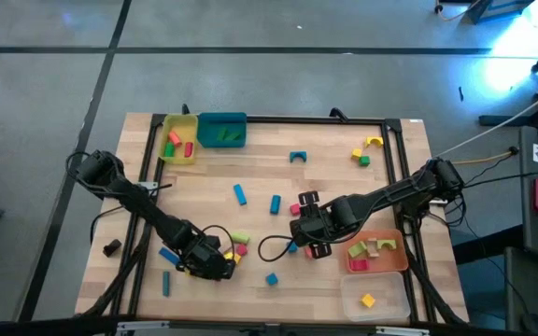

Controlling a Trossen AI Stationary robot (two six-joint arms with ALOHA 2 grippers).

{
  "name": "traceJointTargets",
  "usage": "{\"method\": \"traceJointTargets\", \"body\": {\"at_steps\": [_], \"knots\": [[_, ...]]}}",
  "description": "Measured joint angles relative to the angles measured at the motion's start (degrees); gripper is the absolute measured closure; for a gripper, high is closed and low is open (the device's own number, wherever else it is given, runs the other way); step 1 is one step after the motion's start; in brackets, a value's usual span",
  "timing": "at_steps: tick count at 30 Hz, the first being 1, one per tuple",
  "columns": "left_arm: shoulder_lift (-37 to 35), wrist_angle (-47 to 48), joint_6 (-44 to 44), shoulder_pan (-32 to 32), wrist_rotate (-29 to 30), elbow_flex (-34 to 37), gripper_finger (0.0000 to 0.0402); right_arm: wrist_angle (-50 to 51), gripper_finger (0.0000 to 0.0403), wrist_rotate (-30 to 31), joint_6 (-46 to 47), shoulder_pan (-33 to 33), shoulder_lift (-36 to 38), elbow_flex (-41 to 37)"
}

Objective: Sort blocks by size
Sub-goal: Put the pink rectangular block into the blue bin

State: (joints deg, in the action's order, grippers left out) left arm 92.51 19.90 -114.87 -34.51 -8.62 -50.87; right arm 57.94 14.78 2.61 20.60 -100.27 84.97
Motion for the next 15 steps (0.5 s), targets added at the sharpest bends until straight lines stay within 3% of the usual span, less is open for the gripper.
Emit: {"method": "traceJointTargets", "body": {"at_steps": [6,15], "knots": [[0.0,-0.1,-0.2,0.0,0.0,0.0,0.036,0.0,0.0205,0.0,0.0,0.0,0.0,0.0],[-0.2,-4.2,6.1,1.8,5.5,0.0,0.0363,3.5,0.0205,-2.9,-7.9,-2.9,0.0,0.0]]}}
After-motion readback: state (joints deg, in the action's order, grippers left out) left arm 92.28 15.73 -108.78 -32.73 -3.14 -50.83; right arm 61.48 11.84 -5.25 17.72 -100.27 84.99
